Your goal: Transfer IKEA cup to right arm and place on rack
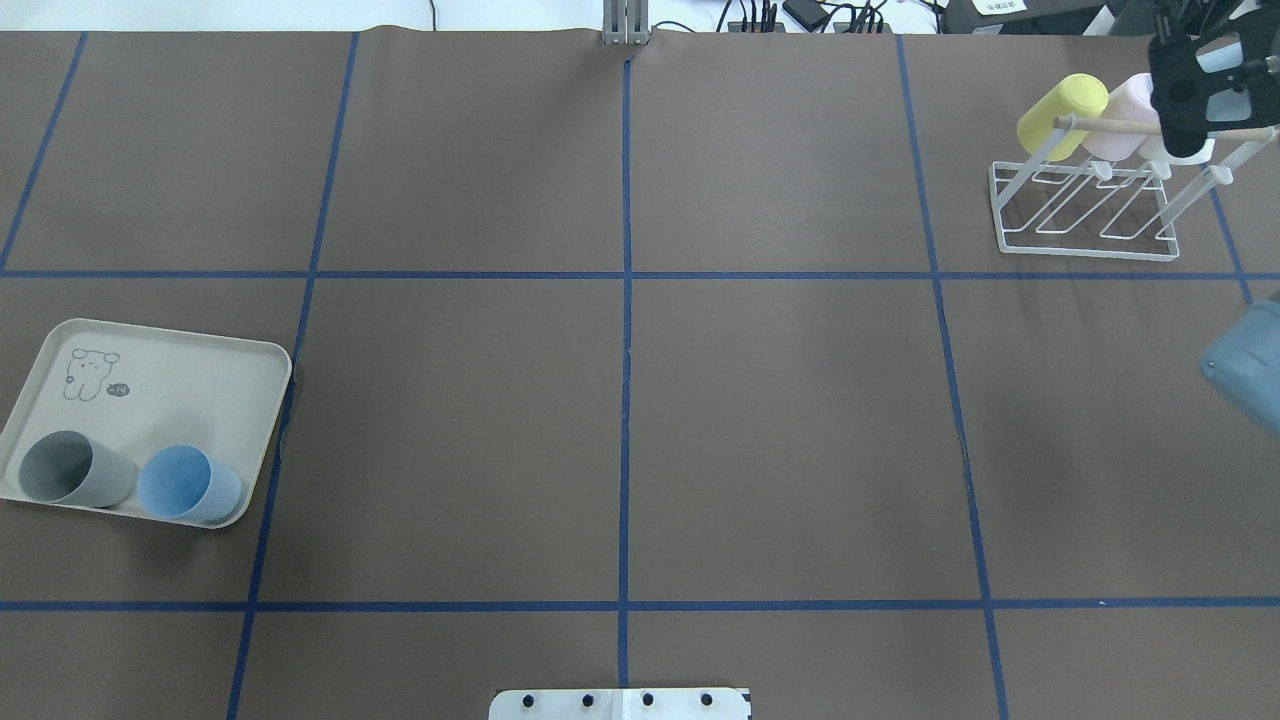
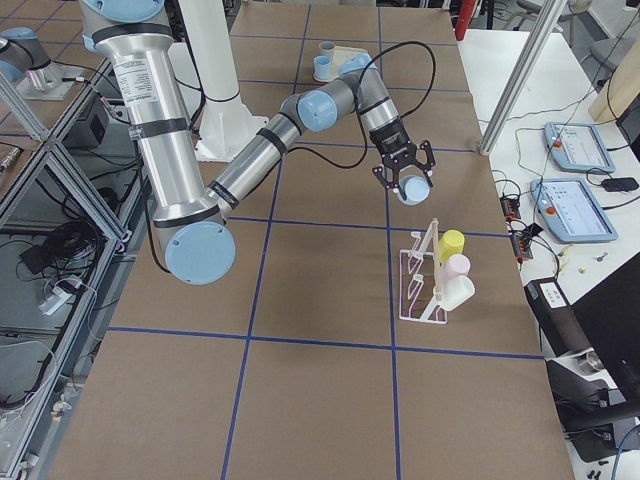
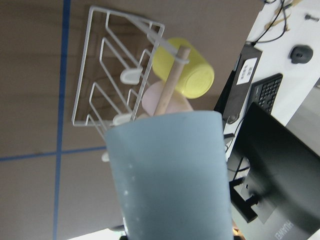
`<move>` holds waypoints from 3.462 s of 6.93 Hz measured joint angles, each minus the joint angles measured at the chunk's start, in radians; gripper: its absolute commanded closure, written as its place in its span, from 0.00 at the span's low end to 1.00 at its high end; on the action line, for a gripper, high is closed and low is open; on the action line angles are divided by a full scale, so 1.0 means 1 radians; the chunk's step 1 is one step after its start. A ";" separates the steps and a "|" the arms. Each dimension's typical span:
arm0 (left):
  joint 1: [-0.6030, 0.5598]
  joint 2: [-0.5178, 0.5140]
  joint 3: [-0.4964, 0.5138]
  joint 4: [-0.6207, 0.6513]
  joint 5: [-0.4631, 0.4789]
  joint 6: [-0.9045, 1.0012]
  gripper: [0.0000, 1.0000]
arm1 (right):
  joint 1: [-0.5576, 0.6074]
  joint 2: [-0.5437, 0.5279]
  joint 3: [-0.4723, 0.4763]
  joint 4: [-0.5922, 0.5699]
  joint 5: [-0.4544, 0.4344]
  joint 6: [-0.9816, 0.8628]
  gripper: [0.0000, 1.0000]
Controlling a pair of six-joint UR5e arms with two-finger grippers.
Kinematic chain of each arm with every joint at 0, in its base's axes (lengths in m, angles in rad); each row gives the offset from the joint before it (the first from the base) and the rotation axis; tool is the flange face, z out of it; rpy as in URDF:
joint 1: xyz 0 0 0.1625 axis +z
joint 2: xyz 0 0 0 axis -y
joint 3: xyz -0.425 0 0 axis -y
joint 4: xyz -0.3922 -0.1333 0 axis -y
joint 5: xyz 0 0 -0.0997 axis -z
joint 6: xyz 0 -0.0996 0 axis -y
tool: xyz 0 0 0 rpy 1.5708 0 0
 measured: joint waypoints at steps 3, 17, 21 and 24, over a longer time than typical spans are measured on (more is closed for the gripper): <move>0.000 -0.001 -0.003 0.000 0.000 0.000 0.00 | -0.037 -0.072 -0.067 0.051 -0.126 -0.003 1.00; 0.001 -0.003 -0.004 -0.001 0.000 -0.032 0.00 | -0.176 -0.063 -0.277 0.199 -0.346 0.096 0.99; 0.001 -0.003 -0.002 -0.003 0.000 -0.034 0.00 | -0.200 -0.060 -0.302 0.200 -0.369 0.097 0.75; 0.001 -0.003 0.002 -0.005 0.000 -0.033 0.00 | -0.219 -0.060 -0.312 0.200 -0.389 0.089 0.02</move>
